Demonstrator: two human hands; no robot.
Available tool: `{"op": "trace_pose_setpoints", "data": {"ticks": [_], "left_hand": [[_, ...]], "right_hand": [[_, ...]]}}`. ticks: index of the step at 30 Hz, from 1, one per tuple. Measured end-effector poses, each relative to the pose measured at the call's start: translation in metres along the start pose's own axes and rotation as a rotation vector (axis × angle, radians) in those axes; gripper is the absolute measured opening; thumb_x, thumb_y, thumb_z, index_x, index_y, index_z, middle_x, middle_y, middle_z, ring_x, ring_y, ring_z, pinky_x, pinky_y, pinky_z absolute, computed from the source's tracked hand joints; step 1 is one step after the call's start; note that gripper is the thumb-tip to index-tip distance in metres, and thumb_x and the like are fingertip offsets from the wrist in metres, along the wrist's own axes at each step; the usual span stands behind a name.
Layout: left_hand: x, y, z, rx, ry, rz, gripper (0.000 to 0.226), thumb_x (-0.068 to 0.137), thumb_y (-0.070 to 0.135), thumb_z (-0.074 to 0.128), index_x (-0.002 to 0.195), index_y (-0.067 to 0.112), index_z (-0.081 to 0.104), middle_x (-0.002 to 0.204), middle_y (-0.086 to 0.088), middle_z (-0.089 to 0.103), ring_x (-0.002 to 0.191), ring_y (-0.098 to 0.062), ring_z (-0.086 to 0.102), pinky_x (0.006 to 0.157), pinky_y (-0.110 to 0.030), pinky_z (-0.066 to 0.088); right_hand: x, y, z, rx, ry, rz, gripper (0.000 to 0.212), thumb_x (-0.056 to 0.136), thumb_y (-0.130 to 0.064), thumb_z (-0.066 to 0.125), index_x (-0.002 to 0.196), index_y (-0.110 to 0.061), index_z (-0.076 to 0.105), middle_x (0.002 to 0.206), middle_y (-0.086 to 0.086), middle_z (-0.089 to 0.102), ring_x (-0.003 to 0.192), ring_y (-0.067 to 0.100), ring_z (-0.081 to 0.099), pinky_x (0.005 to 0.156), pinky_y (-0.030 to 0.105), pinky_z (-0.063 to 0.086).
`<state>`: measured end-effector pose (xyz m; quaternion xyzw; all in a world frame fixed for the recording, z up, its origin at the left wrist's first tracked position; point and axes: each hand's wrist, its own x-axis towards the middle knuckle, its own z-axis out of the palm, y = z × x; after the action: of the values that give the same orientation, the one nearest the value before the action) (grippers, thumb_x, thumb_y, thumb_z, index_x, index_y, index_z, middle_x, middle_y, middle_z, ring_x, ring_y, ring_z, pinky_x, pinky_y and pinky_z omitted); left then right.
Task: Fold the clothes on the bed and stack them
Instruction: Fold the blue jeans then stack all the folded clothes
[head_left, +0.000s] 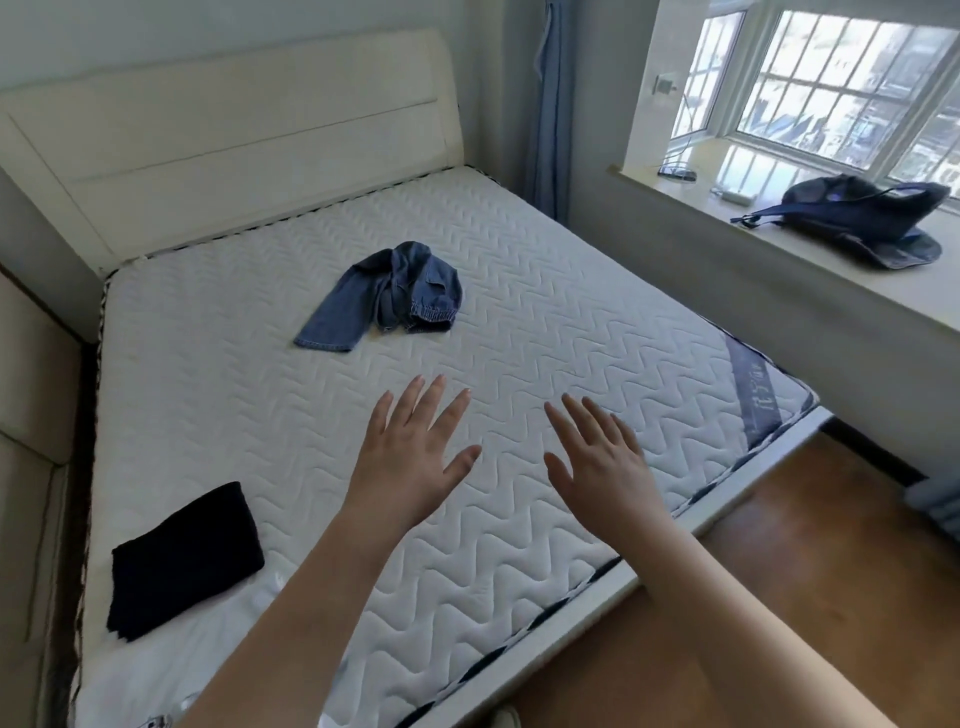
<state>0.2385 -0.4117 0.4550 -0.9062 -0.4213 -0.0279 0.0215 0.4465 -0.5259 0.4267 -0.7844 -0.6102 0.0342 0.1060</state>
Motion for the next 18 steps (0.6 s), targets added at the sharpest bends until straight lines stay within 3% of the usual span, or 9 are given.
{"op": "trace_pose_setpoints", "data": {"ticks": [7,15,18], "left_hand": [[0.09,0.072,0.006,-0.017,-0.016,0.283,0.072,0.088,0.072,0.008,0.153,0.04,-0.004,0.163,0.007,-0.011,0.148,-0.015,-0.018,0.118,-0.042,-0.013],[0.181,0.191,0.013,-0.014,-0.009,0.434,0.07,0.091,0.067,0.007,0.154,0.039,0.0,0.164,0.006,-0.005,0.149,-0.015,-0.012,0.119,-0.041,-0.011],[0.21,0.247,0.02,-0.001,-0.012,0.452,0.07,0.09,0.067,0.003,0.154,0.039,-0.001,0.164,0.006,-0.005,0.149,-0.016,-0.013,0.12,-0.042,-0.008]], "right_hand": [[0.007,0.088,-0.025,-0.039,0.035,0.213,0.058,0.101,-0.051,0.018,0.156,-0.032,0.012,0.164,-0.007,0.009,0.151,0.013,0.0,0.119,0.032,-0.005],[-0.002,0.21,-0.04,-0.052,0.107,0.411,0.06,0.098,-0.053,0.01,0.155,-0.033,0.013,0.164,-0.008,0.008,0.15,0.011,-0.002,0.113,0.024,-0.018],[-0.002,0.267,-0.044,-0.053,0.125,0.433,0.058,0.101,-0.05,0.018,0.155,-0.031,0.016,0.163,-0.007,0.012,0.151,0.012,0.002,0.113,0.024,-0.018]]}}
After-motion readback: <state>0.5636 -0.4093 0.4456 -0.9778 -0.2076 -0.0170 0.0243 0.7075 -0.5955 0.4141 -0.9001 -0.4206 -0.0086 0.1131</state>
